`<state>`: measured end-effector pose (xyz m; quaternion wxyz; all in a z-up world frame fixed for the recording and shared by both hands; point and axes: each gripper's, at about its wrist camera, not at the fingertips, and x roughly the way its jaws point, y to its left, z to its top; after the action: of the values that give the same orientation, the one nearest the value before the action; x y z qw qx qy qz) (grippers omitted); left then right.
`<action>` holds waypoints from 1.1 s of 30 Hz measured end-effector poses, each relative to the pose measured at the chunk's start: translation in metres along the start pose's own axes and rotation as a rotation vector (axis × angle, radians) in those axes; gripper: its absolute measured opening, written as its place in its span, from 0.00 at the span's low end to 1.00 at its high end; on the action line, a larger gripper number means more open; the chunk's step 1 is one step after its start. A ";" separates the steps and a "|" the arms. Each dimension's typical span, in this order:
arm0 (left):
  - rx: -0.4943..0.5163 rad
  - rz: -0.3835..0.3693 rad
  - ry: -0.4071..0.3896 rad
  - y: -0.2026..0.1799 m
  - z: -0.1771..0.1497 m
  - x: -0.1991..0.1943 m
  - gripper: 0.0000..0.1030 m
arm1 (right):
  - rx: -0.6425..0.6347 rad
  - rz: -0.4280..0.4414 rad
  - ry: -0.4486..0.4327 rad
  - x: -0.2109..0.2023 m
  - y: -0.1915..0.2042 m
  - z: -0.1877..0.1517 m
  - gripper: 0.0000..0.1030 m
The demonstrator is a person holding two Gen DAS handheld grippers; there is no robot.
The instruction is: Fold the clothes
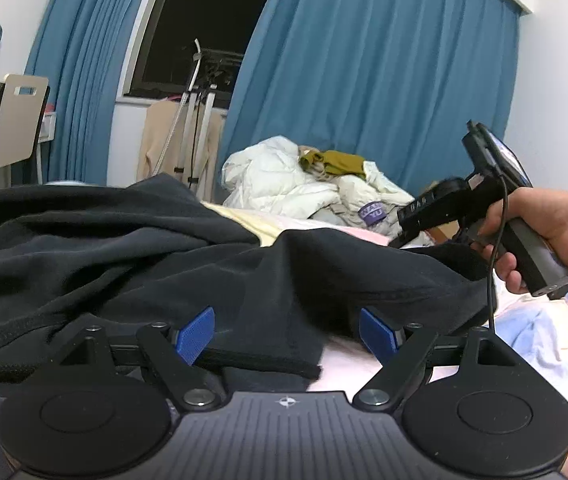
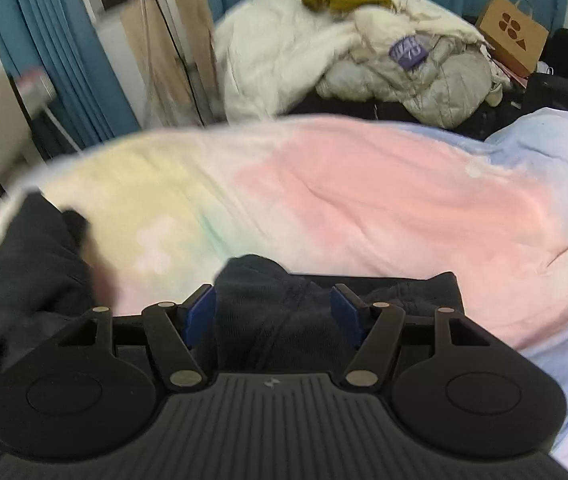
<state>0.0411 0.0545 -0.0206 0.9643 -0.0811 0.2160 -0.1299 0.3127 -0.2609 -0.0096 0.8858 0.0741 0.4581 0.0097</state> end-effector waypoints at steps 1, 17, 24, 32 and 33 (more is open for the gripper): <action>-0.013 -0.005 0.013 0.005 0.000 0.003 0.79 | -0.030 -0.026 0.022 0.006 0.004 -0.002 0.63; -0.033 -0.031 0.027 0.001 -0.001 0.002 0.77 | 0.043 0.028 -0.273 -0.097 -0.045 -0.042 0.06; -0.064 -0.036 0.020 -0.001 0.000 -0.003 0.77 | 0.351 0.083 -0.556 -0.159 -0.141 -0.117 0.06; -0.168 -0.014 0.050 0.008 0.000 -0.008 0.77 | 0.799 0.231 -0.259 -0.094 -0.230 -0.224 0.07; -0.190 -0.013 0.059 0.011 -0.001 -0.009 0.77 | 0.824 0.244 -0.249 -0.091 -0.232 -0.226 0.08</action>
<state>0.0352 0.0677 -0.0202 0.9447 -0.1696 0.2550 -0.1172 0.0643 -0.4701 -0.0969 0.8231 0.4750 0.3015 -0.0780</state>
